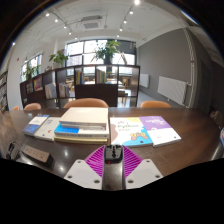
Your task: Unplug charger
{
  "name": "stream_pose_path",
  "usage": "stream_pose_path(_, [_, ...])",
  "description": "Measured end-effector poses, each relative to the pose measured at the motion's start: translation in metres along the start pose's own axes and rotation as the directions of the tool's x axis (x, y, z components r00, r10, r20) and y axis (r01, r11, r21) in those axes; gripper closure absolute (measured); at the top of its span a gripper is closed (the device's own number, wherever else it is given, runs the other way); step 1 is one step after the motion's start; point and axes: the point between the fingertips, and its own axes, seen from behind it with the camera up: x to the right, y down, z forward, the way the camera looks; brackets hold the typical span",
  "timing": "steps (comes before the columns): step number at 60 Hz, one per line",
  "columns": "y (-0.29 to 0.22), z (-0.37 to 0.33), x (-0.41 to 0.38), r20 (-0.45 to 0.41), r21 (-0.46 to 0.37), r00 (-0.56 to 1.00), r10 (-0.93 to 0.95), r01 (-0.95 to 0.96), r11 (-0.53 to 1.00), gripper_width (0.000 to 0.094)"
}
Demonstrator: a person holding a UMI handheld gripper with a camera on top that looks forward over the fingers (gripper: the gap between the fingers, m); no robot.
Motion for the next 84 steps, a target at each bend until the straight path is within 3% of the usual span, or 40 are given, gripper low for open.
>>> stream_pose_path(7, [0.051, 0.018, 0.008, 0.048, -0.101, 0.999, -0.007, 0.012, 0.995, 0.0714])
stream_pose_path(26, [0.094, 0.041, -0.01, 0.116, -0.187, 0.993, 0.028, -0.006, 0.982, 0.0658])
stream_pose_path(29, [0.098, 0.043, -0.011, 0.118, -0.208, 0.993, 0.028, -0.002, 0.978, 0.0578])
stream_pose_path(37, [0.086, 0.029, -0.009, 0.079, -0.219, 0.997, -0.001, 0.019, 0.975, 0.0187])
stream_pose_path(40, [0.064, 0.016, -0.01, 0.067, -0.186, 0.998, 0.001, 0.012, 0.982, 0.0142])
stream_pose_path(52, [-0.051, -0.082, -0.029, 0.061, -0.006, 0.998, 0.001, -0.001, 1.0, 0.0108])
stream_pose_path(58, [-0.08, -0.146, -0.042, 0.043, 0.049, 0.999, -0.025, 0.023, 0.999, 0.0087])
stream_pose_path(68, [-0.066, -0.236, -0.072, 0.059, 0.068, 0.998, -0.02, 0.016, 0.998, 0.0083])
stream_pose_path(84, [0.006, -0.312, -0.098, 0.029, -0.011, 1.0, -0.001, 0.001, 1.0, 0.0085])
